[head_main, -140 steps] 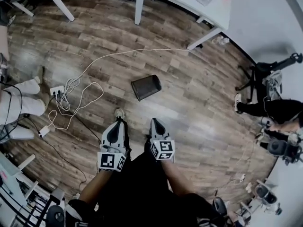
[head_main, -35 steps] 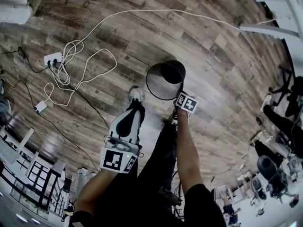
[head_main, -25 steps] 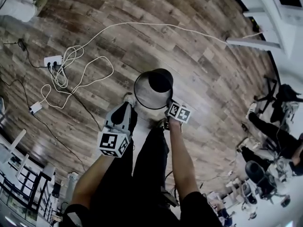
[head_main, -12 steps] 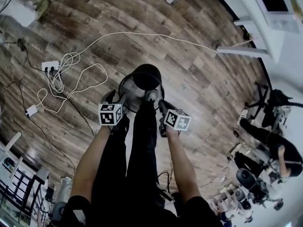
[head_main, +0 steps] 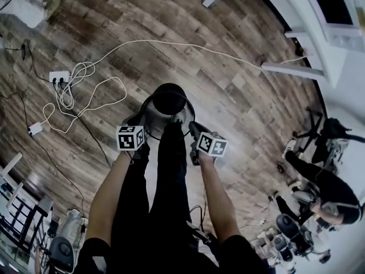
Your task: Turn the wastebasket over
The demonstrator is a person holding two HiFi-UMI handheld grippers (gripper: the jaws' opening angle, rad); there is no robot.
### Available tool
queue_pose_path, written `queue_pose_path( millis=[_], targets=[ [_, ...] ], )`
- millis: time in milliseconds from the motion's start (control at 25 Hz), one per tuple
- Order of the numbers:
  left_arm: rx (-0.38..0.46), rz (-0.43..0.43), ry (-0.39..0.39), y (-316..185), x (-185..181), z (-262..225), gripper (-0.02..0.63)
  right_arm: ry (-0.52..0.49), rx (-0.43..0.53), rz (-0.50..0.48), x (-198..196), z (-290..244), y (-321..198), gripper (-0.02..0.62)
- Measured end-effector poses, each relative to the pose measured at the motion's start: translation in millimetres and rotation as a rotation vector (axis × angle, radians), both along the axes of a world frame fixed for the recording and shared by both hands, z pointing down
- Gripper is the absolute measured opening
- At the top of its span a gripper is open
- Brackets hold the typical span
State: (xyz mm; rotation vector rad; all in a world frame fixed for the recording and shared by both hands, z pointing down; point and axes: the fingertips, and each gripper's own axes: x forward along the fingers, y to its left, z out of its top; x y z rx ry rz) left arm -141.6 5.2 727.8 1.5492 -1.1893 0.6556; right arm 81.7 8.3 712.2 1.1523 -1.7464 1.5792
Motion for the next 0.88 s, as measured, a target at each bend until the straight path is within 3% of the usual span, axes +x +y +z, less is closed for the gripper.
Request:
queue_pose_path(
  millis=[480,880],
  targets=[
    [-0.074,-0.048,-0.062,-25,15,83,0.063,0.005,-0.129,-0.016,17,106,-29,0.052],
    [-0.068,-0.064,-0.073,-78,43,149,0.063,0.028,-0.152,-0.022,46,181,-83,0.052]
  ],
)
